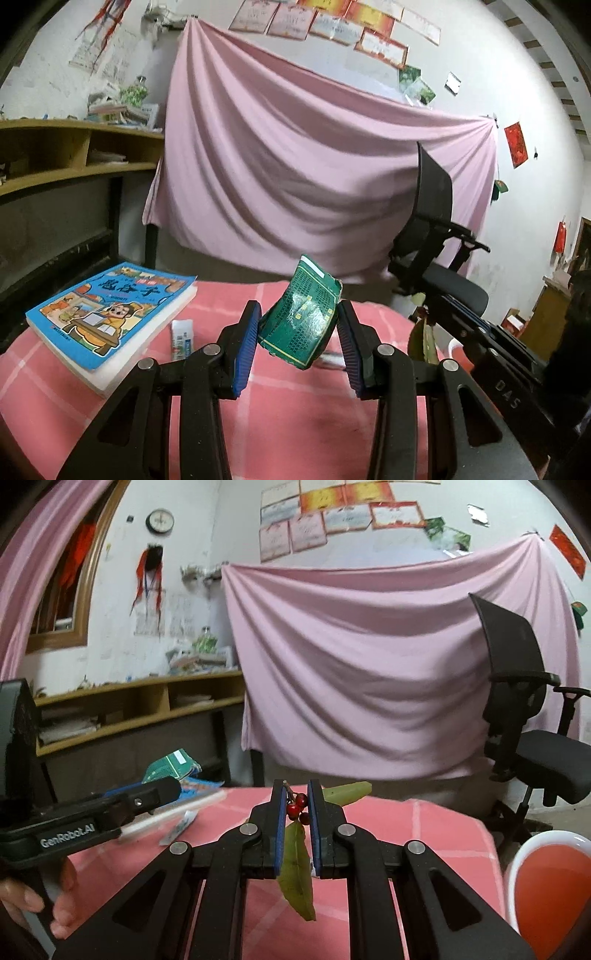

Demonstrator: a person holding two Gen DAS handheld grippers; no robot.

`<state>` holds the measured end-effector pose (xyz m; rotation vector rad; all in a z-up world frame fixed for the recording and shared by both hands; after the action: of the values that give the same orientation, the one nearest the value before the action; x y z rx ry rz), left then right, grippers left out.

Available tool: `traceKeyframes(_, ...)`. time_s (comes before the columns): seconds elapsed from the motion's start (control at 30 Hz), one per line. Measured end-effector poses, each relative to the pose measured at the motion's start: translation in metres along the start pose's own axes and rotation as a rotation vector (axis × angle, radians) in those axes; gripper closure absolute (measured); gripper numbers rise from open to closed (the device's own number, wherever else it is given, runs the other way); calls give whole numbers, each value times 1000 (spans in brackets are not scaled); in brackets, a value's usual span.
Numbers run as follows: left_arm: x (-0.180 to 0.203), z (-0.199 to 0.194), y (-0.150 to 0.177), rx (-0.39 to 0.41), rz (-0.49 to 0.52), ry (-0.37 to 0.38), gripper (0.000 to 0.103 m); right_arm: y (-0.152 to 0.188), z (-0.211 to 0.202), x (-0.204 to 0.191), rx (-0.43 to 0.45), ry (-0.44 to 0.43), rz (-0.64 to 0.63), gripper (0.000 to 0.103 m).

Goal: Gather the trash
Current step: 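Carry the packet and sprig over the bucket and open both grippers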

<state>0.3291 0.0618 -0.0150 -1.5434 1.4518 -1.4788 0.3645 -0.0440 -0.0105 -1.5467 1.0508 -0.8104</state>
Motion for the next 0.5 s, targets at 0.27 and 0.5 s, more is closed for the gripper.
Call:
traceKeyframes(0.27,34,5,1,32,58,25,67,-5,-23,26,52,66,13,93)
traceKeyframes(0.5,65,17,12,10,94,86,67,-1,-41,61,68,131,31,93)
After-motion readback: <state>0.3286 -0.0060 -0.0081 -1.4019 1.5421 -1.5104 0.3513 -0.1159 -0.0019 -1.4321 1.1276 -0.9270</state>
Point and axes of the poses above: each gripper's, at about its wrist camera, not at the fingertips, and z roughly the way its jaws point, x to its right, y to its underside, the point moved 8 cm from there along z, roughly the way its jaws point, and after that the axes turned 11 degrees about y, right-handed, at the moved point
